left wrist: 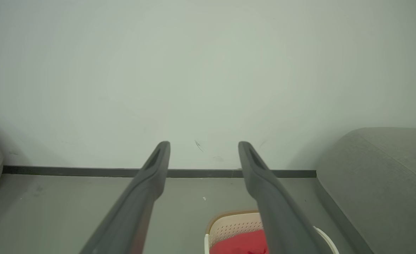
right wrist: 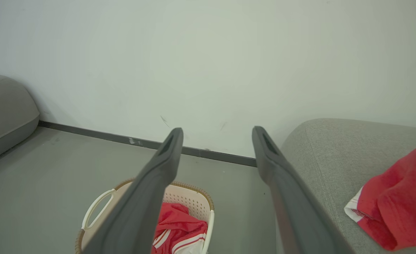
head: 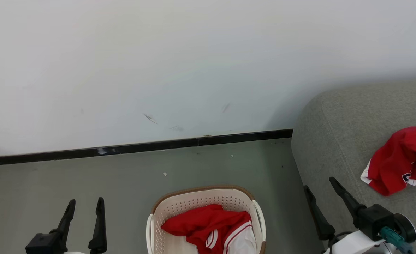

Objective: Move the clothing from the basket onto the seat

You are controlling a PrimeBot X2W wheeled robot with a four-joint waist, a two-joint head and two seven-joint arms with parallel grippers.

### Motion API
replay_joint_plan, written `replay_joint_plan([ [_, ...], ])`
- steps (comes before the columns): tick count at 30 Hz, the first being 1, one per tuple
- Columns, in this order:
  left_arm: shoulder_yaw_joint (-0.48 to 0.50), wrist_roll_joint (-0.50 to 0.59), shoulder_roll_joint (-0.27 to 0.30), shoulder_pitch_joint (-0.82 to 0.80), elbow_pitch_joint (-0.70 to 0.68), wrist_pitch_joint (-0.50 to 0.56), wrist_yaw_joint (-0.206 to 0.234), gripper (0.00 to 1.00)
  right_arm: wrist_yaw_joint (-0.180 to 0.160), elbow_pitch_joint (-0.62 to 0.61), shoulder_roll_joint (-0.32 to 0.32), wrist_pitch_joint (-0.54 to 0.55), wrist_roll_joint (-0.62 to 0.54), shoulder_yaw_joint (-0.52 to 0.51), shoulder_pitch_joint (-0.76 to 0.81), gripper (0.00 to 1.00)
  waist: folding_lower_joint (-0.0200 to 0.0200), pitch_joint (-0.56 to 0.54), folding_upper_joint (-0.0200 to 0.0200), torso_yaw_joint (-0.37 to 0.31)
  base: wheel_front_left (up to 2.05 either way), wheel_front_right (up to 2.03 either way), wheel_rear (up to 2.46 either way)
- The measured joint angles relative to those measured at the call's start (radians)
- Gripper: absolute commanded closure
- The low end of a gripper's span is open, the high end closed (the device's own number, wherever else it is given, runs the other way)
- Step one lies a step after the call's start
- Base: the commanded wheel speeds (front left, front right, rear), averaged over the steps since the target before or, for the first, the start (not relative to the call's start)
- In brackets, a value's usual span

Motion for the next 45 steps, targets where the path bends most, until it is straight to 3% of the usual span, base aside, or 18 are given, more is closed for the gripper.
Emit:
replay_joint_plan([
  [30, 0.018, 0.020, -0.006, 0.000, -0.009, 0.000, -0.019, 0.00, 0.000, -0.060, 0.011, 0.000, 0.000, -0.021, 0.024, 0.00, 0.0000, 0.031, 0.0000, -0.007, 0.00, 0.00, 0.00],
  [45, -0.061, 0.070, 0.016, -0.018, 0.024, 0.021, -0.054, 0.00, 0.000, -0.101, 0.013, 0.000, 0.003, -0.083, 0.035, 0.00, 0.0000, 0.079, -0.0001, -0.023, 0.00, 0.00, 0.00],
])
